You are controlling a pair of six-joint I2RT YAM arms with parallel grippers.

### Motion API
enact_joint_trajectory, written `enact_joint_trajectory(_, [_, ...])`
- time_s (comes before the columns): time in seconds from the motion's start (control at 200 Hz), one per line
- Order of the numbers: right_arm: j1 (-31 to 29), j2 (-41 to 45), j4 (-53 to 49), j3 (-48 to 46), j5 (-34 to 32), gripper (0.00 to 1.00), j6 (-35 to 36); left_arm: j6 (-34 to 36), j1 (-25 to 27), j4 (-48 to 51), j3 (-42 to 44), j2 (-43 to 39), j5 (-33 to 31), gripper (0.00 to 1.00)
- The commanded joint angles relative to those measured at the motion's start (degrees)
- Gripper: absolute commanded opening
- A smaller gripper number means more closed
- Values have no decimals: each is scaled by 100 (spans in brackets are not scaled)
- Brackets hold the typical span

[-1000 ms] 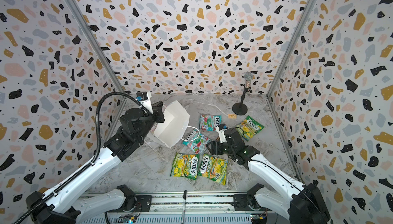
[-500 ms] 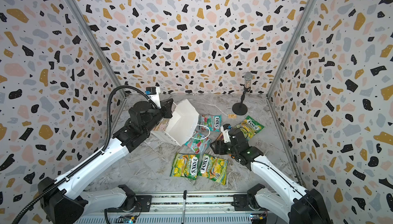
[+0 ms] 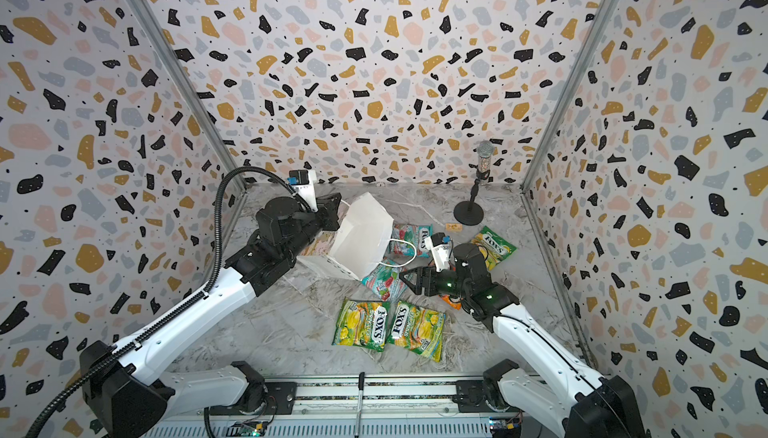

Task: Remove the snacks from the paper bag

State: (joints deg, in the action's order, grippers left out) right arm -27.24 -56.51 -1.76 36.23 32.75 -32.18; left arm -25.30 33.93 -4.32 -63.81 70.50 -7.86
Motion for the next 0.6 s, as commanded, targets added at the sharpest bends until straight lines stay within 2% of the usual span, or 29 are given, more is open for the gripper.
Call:
enact_joint_trajectory(0.0, [35, -4, 398, 213, 245, 75, -154, 69, 19, -254, -182, -85, -57, 0])
enact_joint_trajectory(0.14, [144, -235, 741, 166, 39, 75, -466, 72, 18, -254, -182, -114, -32, 0])
enact_joint_trajectory(0.255, [364, -572, 1271, 182, 376, 74, -689, 125, 17, -215, -200, -137, -69, 0])
enact_joint_trajectory(0.375, [456, -937, 1455, 426, 372, 70, -693, 157, 17, -181, -193, -152, -87, 0])
enact_joint_trajectory(0.466, [493, -1207, 1551, 642, 500, 59, -693, 153, 17, -184, -197, -153, -80, 0])
enact_joint_trajectory(0.596, [499, -1345, 1129, 1098, 450, 19, -571, 165, 17, -151, -268, -125, -122, 0])
